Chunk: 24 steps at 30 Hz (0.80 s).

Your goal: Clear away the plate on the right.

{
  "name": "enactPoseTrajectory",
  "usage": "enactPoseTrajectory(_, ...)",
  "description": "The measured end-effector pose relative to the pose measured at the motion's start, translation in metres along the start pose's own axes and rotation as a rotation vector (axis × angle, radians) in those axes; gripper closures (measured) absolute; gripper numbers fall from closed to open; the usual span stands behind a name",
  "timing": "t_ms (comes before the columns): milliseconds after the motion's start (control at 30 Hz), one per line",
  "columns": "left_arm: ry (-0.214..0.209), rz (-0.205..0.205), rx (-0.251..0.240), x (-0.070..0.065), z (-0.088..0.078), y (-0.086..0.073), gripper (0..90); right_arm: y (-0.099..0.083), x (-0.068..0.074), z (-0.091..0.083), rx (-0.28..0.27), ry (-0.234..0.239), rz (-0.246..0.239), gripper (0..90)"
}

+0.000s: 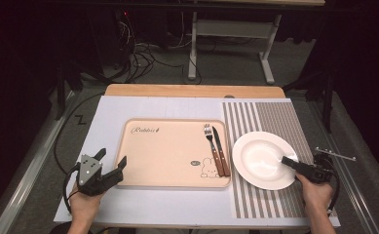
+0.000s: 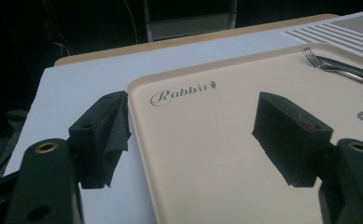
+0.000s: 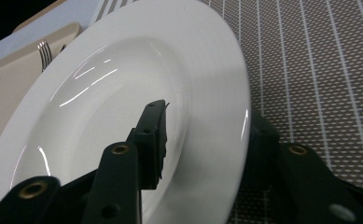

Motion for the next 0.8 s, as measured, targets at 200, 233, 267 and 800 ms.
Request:
enactPoseTrajectory(200, 0.003, -0.003, -0.003, 0.0007, 0.0003, 0.0011, 27.4, 0.0, -0.0012, 0.0013, 0.006, 0.026, 0.046, 64.0)
enactPoseTrajectory(233, 0.002, -0.003, -0.004, 0.0004, 0.0002, 0.0012, 27.4, 0.0001, -0.0009, 0.0016, 0.006, 0.035, 0.056, 64.6)
enactPoseTrajectory(267, 0.002, -0.003, -0.005, 0.0001, 0.0002, 0.0014, 27.4, 0.0004, -0.0018, 0.0017, 0.007, 0.039, 0.058, 65.2)
enactPoseTrajectory(800, -0.006, 0.009, 0.002, -0.0027, 0.0011, 0.0007, 27.6, 0.0021, -0.0041, 0.0045, 0.046, 0.088, 0.114, 72.0)
Point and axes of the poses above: each handheld gripper's, and its own axes: z roughly forward along the jaws, y roughly out of its top, x roughly to its left, the point moved 10 cm from there along z, roughly forward along the jaws, and after that the axes turned 12 degrees about y, right-handed, at the moved point
